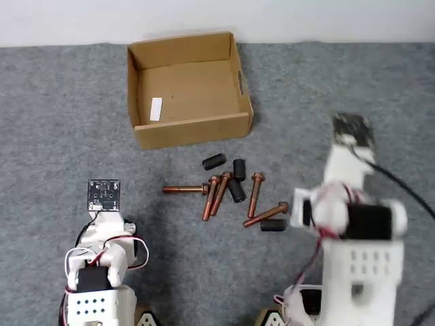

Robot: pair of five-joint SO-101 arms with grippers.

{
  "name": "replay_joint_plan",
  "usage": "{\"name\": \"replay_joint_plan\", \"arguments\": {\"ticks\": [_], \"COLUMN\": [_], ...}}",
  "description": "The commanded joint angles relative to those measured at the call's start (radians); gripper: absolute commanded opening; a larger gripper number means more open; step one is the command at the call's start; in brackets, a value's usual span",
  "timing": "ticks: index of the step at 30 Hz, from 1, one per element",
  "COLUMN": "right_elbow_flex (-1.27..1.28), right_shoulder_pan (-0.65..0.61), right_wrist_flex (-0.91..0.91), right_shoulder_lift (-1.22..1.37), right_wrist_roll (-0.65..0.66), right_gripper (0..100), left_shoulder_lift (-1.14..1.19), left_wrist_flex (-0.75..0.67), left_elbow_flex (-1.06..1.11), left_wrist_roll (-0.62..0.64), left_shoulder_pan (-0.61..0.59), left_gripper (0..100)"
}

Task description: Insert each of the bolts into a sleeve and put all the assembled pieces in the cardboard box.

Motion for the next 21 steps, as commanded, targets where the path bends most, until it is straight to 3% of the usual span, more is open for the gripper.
{"name": "replay_joint_plan", "arguments": {"ticks": [1, 5, 14, 21], "right_elbow_flex": [0.086, 0.149, 0.199, 0.292], "right_shoulder_pan": [0.094, 0.199, 0.367, 0.478], "right_wrist_flex": [0.035, 0.028, -0.025, -0.077], "right_shoulder_lift": [-0.232, -0.400, -0.421, -0.426], "right_wrist_roll": [-0.014, -0.009, -0.015, -0.034], "right_gripper": [0.9, 0.9, 0.9, 0.9], "left_shoulder_lift": [-0.008, -0.008, -0.008, 0.014], "left_wrist_flex": [-0.026, -0.026, -0.028, 0.055], "left_elbow_flex": [-0.042, -0.042, -0.058, -0.271], "left_wrist_roll": [0.003, 0.003, 0.008, 0.055], "left_shoulder_pan": [0.066, 0.095, 0.138, 0.144], "left_gripper": [1, 1, 1, 1]}}
